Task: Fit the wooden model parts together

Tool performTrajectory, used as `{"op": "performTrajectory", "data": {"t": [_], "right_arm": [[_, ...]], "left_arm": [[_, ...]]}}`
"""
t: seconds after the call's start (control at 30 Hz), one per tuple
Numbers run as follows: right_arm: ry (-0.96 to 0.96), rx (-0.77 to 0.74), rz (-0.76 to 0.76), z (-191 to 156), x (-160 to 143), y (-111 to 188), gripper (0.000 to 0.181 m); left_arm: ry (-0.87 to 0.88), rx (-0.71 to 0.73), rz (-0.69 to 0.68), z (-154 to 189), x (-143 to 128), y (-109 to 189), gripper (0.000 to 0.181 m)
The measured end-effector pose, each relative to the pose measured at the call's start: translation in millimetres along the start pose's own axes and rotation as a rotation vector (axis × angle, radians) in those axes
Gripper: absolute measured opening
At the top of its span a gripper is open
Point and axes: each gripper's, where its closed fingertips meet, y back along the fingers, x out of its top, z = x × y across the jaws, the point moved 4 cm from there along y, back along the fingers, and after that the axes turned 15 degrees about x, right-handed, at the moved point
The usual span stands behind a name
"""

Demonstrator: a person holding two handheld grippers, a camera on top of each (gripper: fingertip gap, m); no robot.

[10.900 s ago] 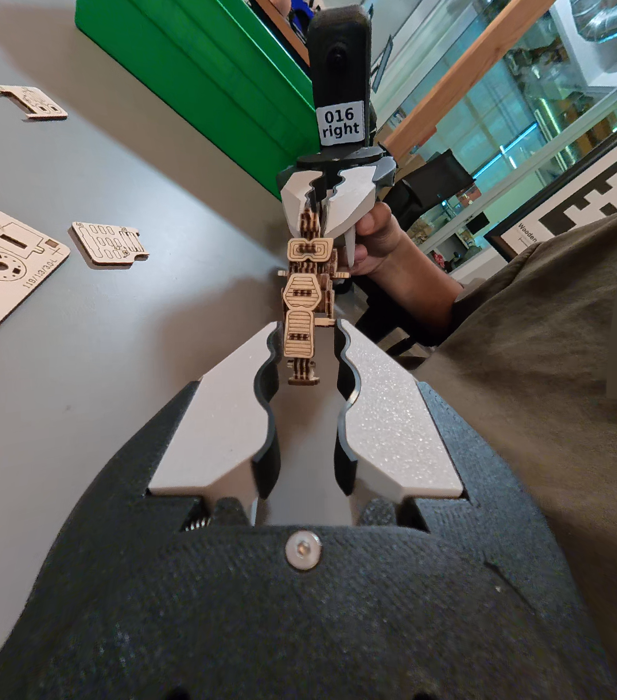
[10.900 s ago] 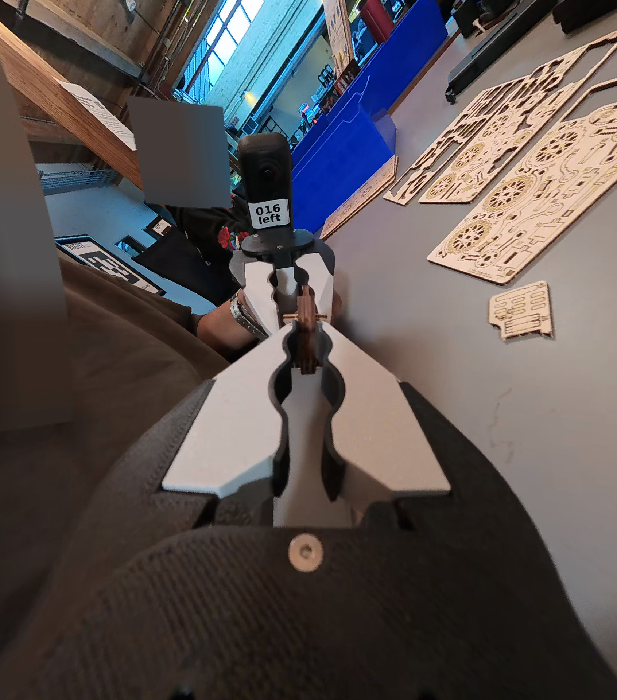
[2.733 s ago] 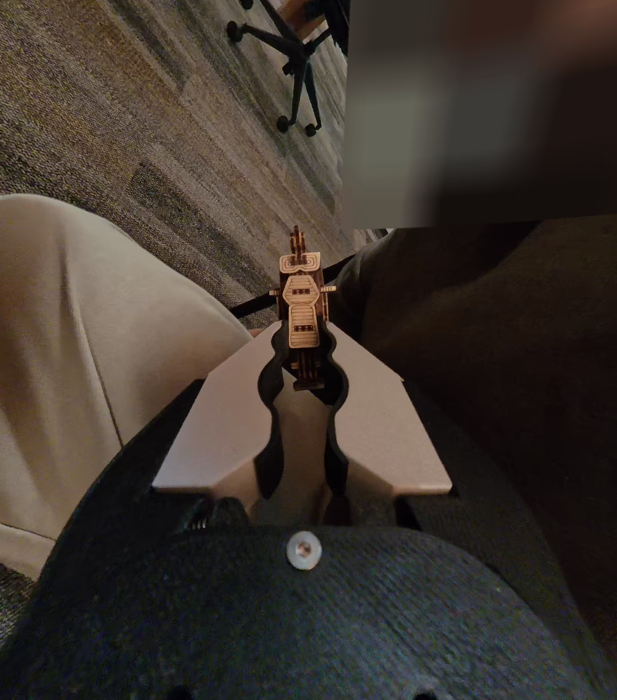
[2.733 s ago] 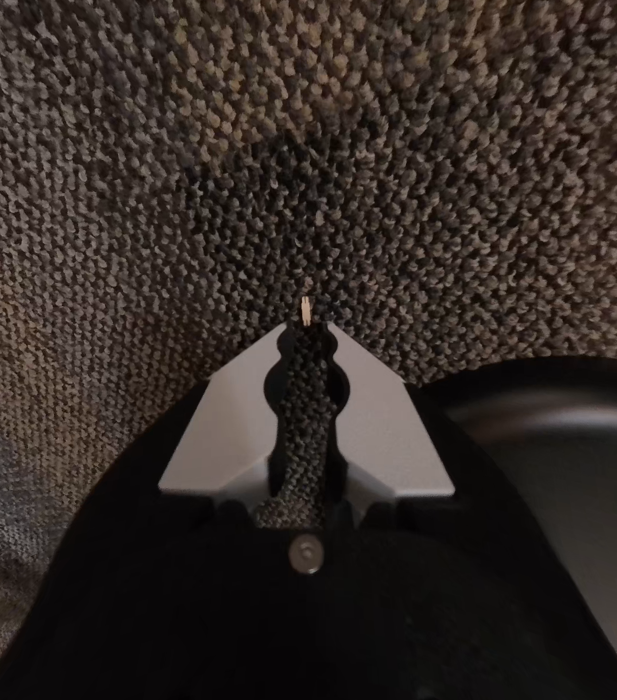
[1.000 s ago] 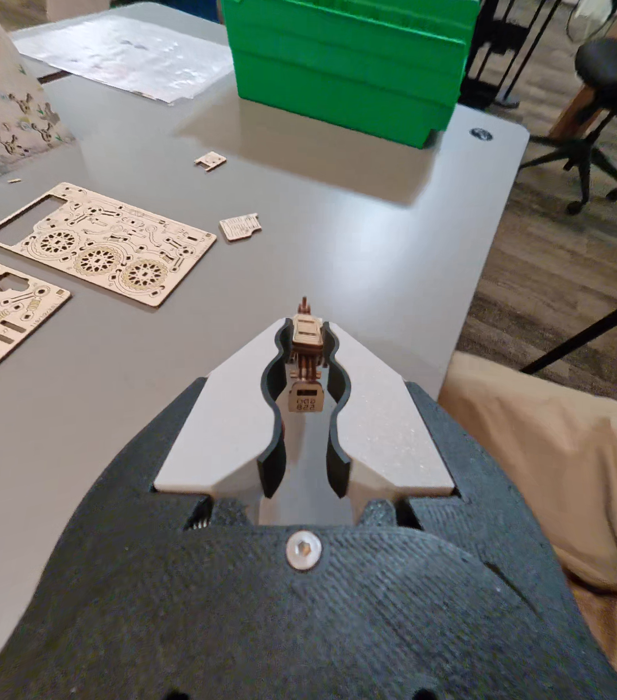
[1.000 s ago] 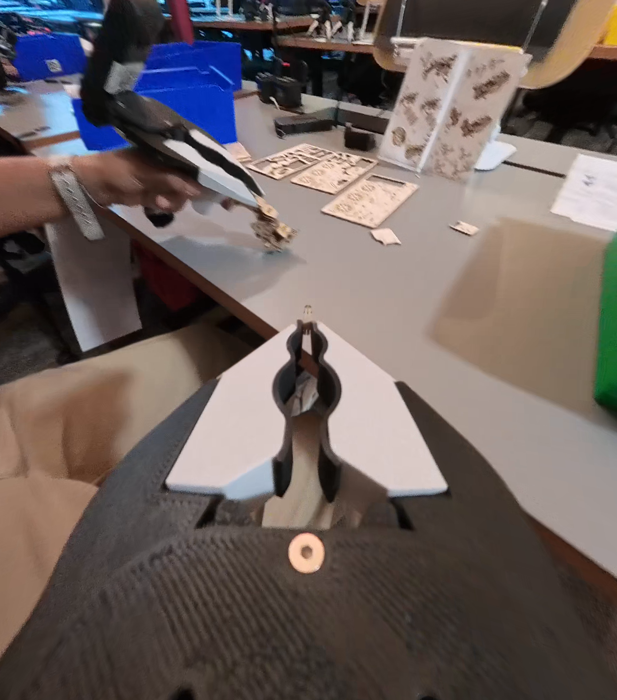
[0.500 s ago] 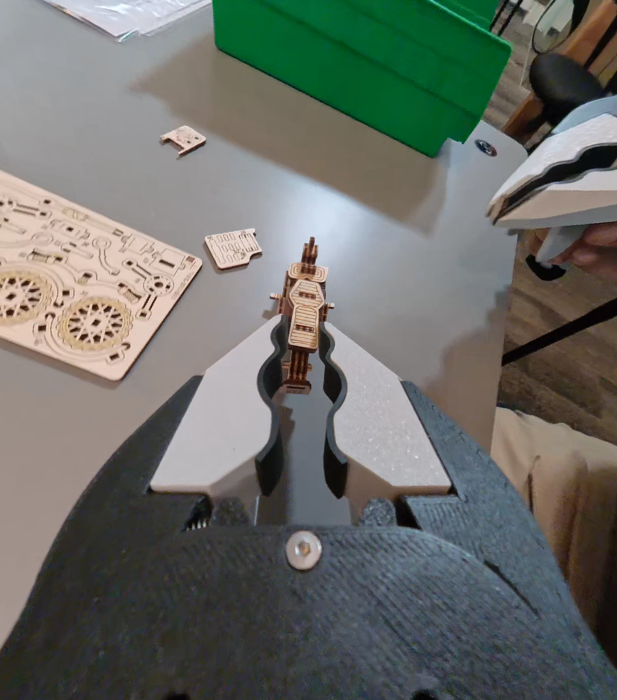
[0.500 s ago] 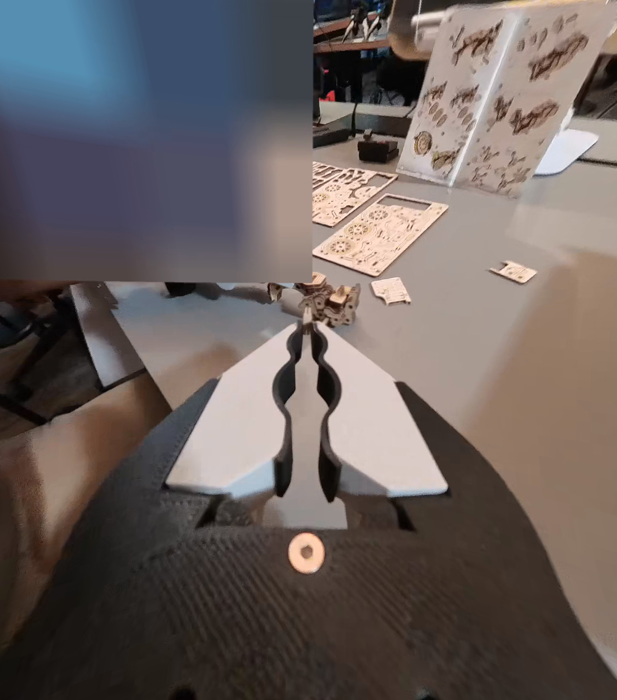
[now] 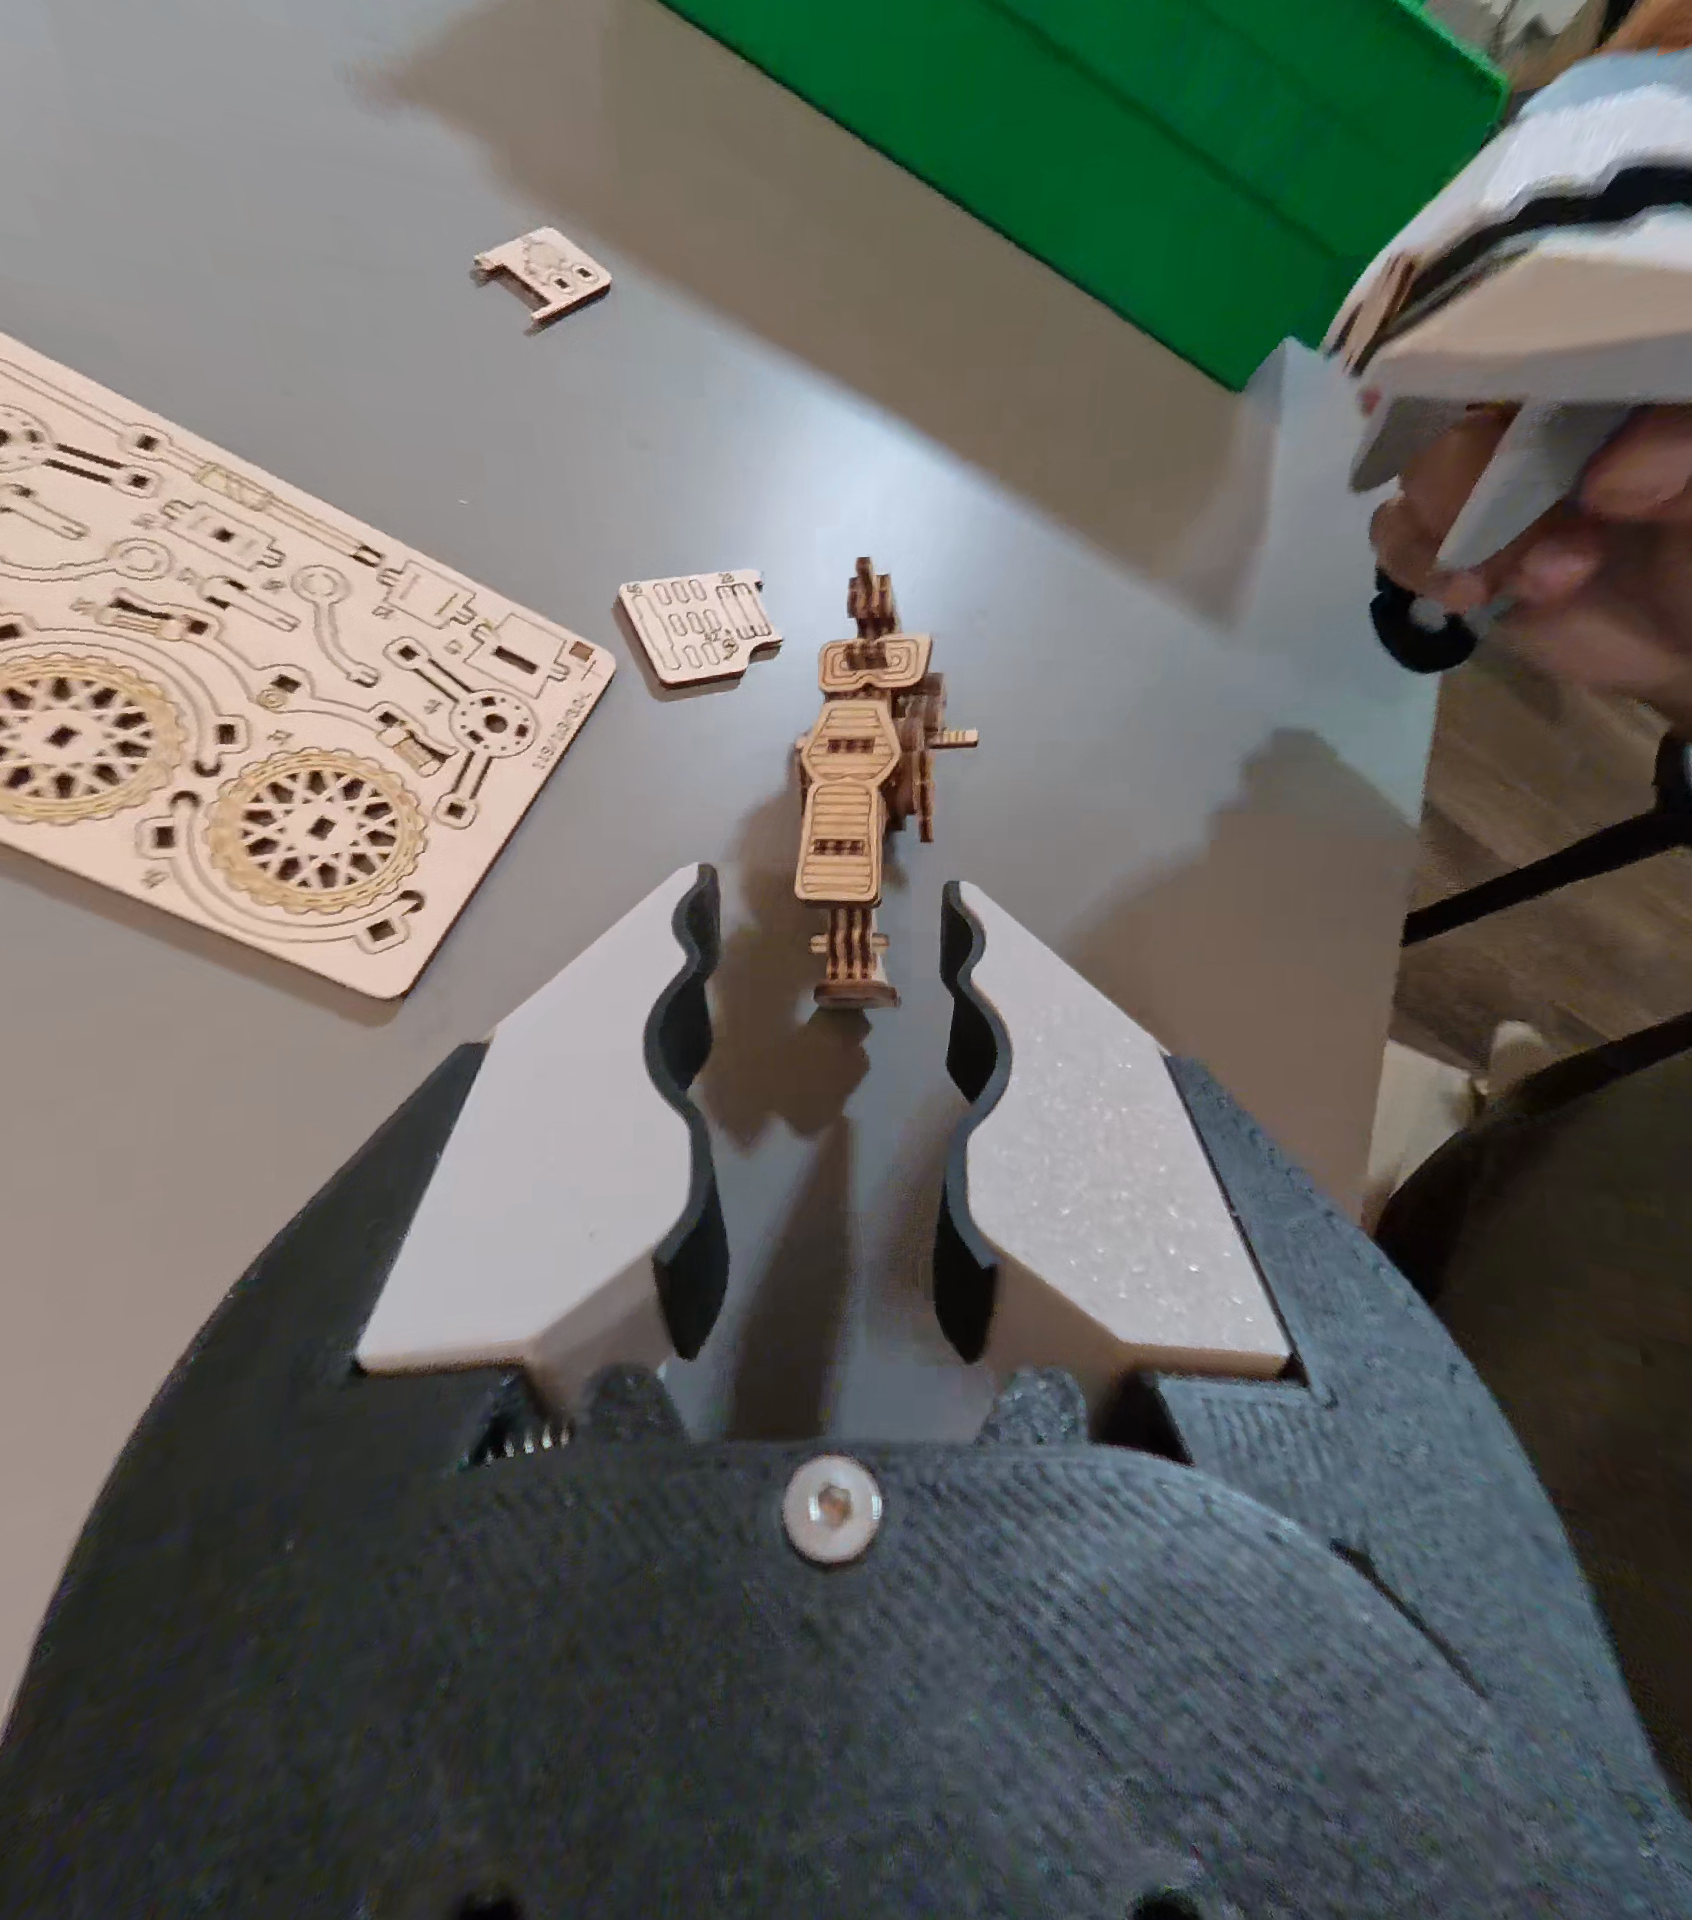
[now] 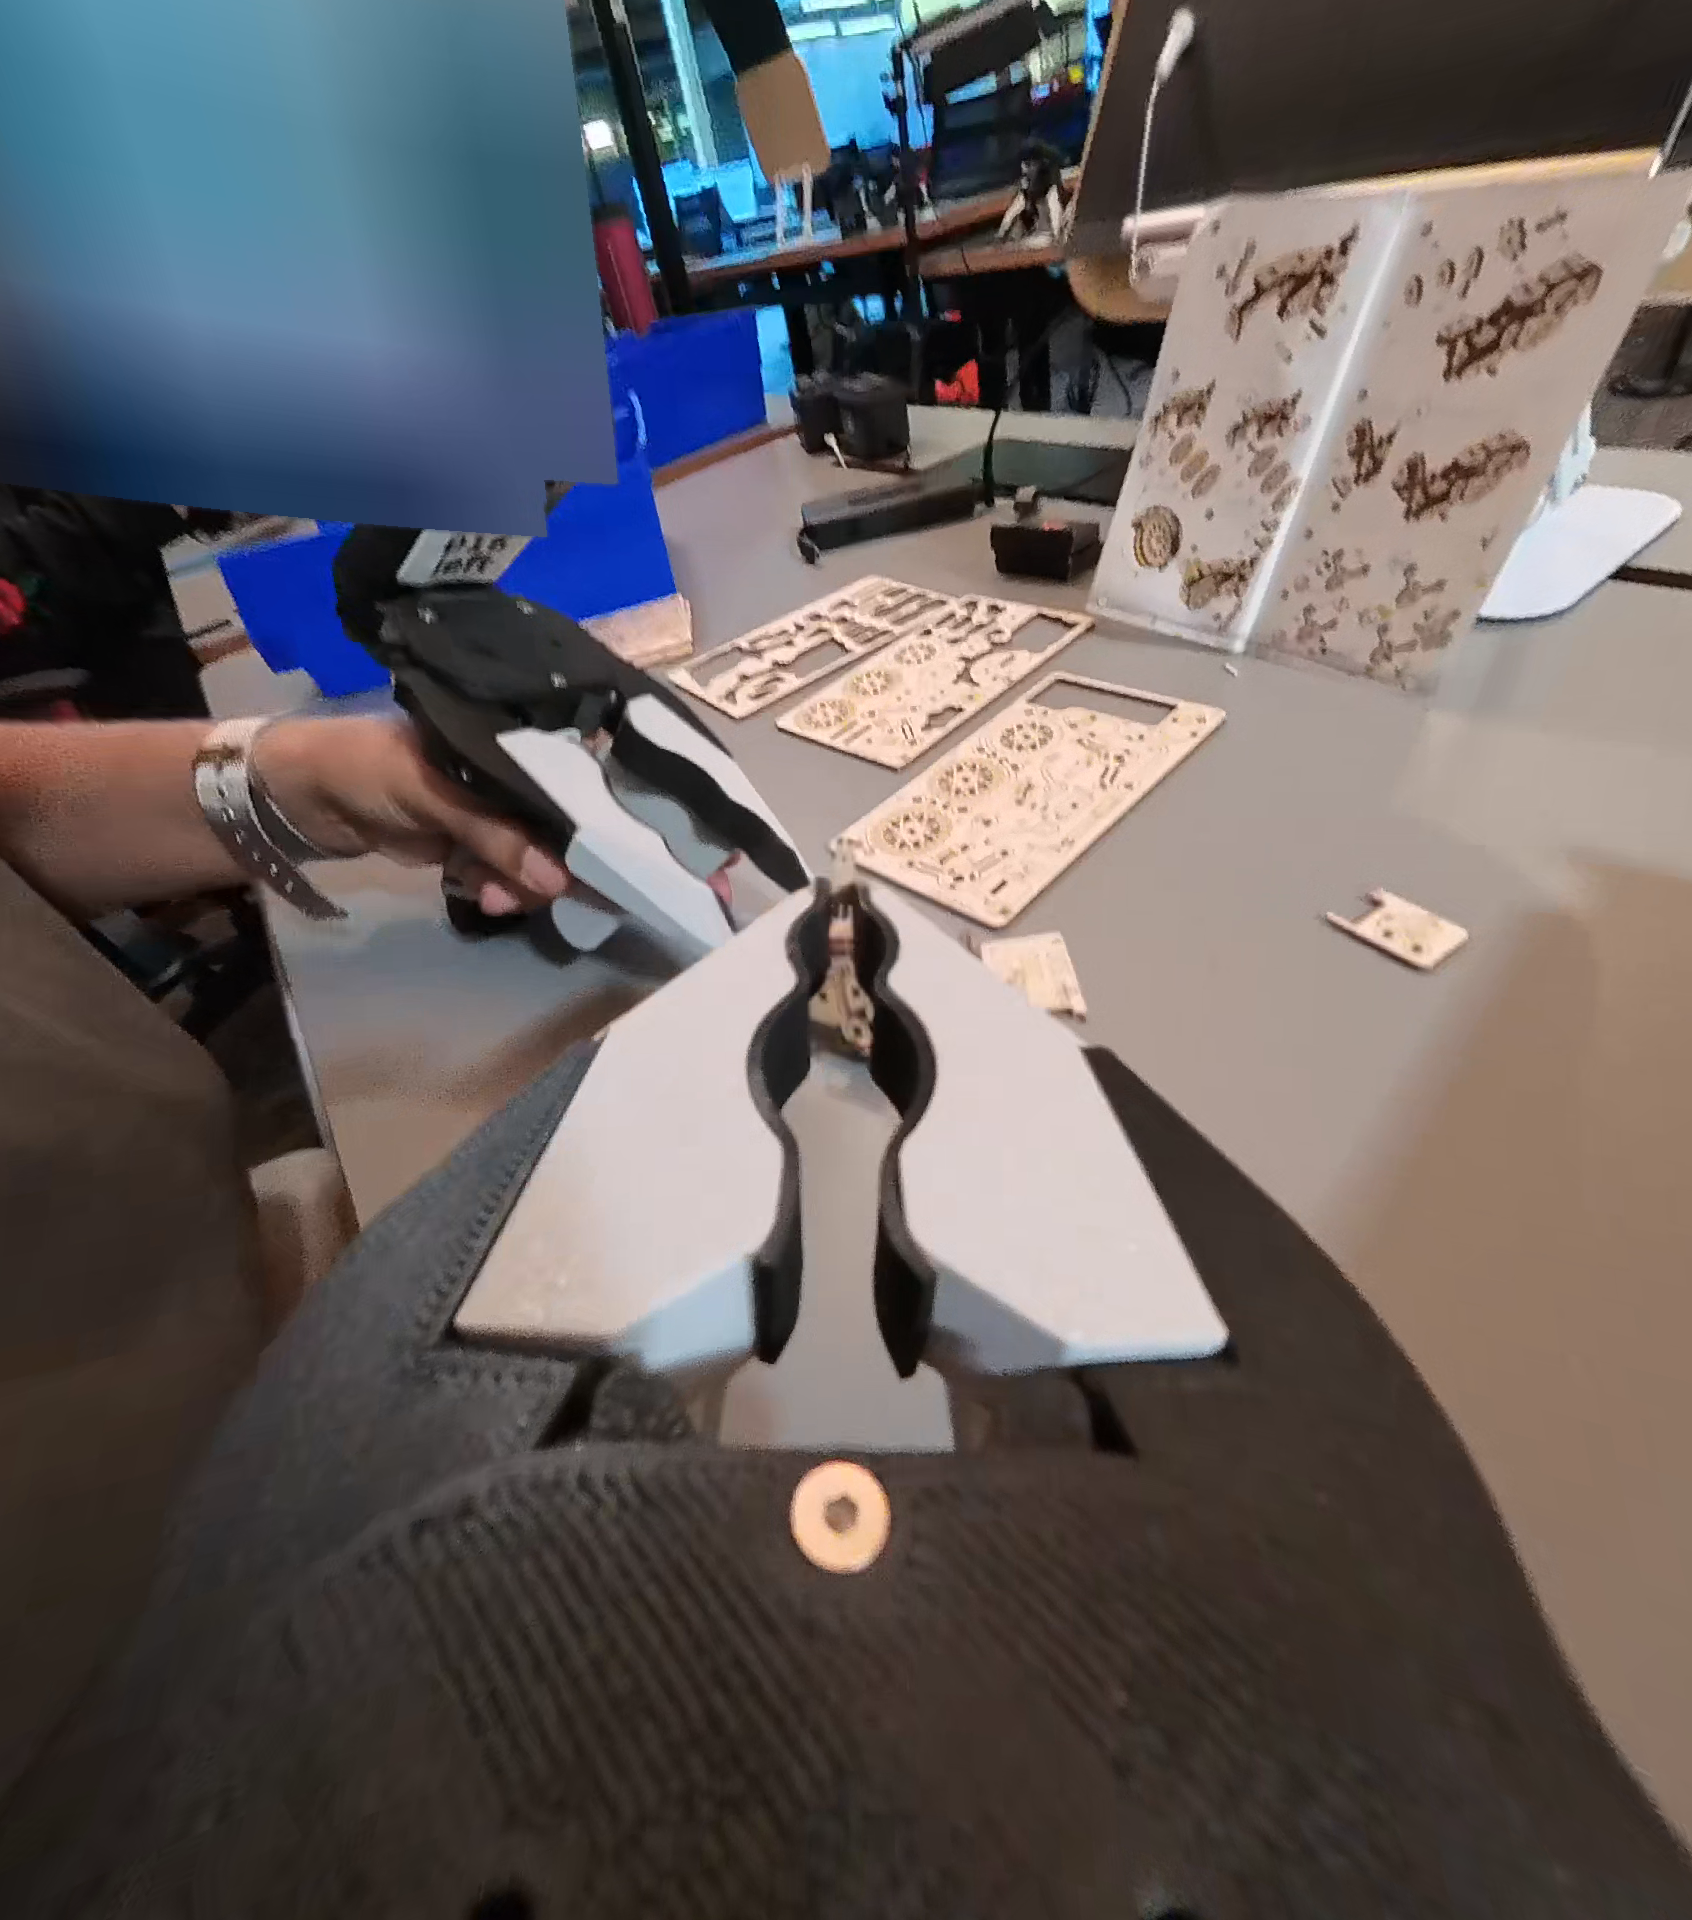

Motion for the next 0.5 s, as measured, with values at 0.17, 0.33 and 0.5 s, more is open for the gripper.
{"op": "performTrajectory", "data": {"t": [0.17, 0.33, 0.5], "right_arm": [[-0.093, 0.156, 0.136, -9, 19, -9, 0.002], [-0.342, 0.441, 0.263, -23, 25, -23, 0.001], [-0.488, 0.612, 0.247, -31, 15, -33, 0.000]], "left_arm": [[-0.009, 0.125, 0.211, 10, 18, 36, 0.042], [-0.039, 0.038, 0.423, 42, 13, 60, 0.017], [-0.029, -0.081, 0.504, 59, 11, 65, 0.021]]}}
